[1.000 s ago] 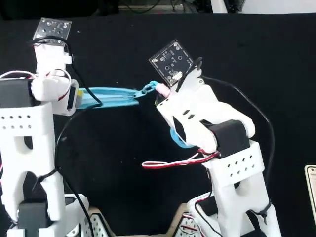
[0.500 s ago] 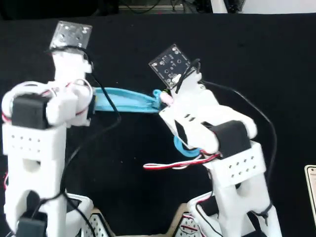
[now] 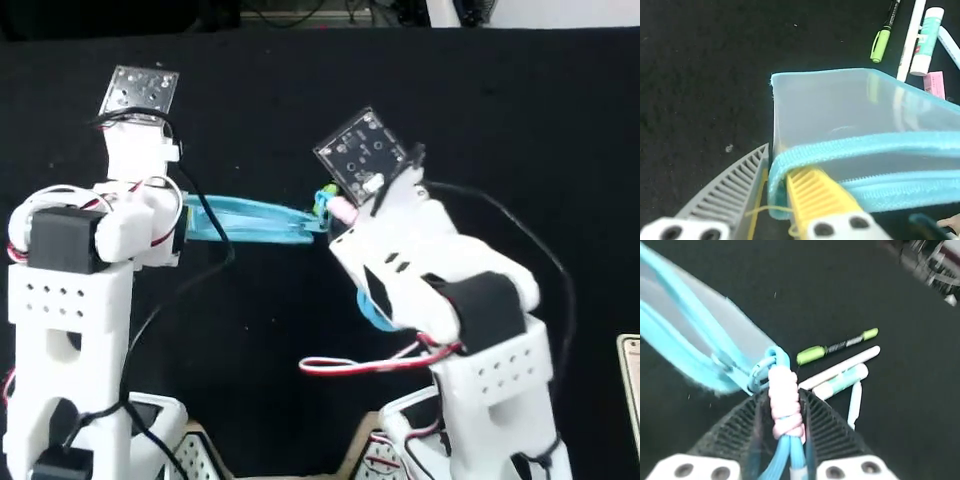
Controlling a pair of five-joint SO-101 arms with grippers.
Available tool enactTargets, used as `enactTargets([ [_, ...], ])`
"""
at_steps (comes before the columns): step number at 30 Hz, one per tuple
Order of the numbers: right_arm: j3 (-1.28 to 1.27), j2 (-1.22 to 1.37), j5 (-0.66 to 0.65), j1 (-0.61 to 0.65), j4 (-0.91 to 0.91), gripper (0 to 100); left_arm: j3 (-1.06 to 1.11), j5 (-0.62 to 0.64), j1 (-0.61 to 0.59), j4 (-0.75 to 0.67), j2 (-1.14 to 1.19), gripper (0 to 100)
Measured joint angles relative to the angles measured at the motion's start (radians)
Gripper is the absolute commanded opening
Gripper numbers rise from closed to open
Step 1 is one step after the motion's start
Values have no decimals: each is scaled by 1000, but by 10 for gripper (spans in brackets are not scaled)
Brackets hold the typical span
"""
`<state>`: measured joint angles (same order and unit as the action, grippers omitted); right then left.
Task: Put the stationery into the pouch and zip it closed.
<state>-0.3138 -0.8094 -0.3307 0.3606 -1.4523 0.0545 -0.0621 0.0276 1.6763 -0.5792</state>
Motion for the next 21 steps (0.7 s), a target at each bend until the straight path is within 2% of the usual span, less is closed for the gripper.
enactTargets([
  [21, -2, 0, 0, 2, -21, 18, 12, 0, -8, -8, 9, 30],
])
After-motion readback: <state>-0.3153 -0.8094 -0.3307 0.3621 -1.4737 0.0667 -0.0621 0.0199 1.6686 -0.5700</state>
